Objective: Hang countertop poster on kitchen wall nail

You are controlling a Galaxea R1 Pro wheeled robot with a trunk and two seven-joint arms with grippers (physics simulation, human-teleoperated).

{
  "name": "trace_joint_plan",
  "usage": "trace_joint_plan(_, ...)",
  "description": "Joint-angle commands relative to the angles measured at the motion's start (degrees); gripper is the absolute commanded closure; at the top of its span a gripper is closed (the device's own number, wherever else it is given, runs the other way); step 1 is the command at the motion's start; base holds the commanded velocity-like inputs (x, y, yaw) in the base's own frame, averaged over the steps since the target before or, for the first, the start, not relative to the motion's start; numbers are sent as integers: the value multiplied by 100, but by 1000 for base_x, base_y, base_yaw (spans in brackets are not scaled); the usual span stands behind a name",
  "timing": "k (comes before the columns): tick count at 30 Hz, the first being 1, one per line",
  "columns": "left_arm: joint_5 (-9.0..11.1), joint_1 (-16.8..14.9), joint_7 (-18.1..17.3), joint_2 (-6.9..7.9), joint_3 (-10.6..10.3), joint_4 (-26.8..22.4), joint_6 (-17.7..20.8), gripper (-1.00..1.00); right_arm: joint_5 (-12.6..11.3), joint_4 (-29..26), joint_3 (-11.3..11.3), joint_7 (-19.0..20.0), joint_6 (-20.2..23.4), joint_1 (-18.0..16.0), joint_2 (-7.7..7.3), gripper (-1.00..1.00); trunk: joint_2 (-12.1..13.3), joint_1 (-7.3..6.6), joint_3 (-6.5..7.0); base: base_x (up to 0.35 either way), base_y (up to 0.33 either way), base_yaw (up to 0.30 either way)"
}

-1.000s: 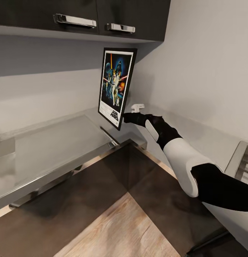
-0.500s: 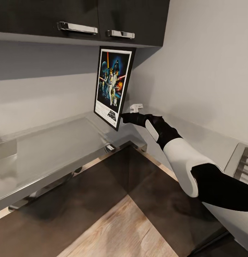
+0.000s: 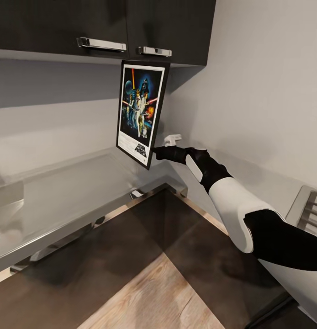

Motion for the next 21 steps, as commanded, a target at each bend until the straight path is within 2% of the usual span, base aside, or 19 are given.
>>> trace_joint_plan(1,-27,1,-24,-2,23,-6,-21,-100,-236,-66,21,17,76,5,0,100,-3,0,6,0,0,0)
trace_joint_plan(8,-34,1,-36,-7,38,-6,-18,-100,-235,-63,21,85,76,75,0,100,-3,0,54,-17,0,0)
trace_joint_plan(21,-45,1,-29,-9,39,-6,-5,-100,-235,-54,21,86,76,82,0,100,-3,0,59,-135,0,0)
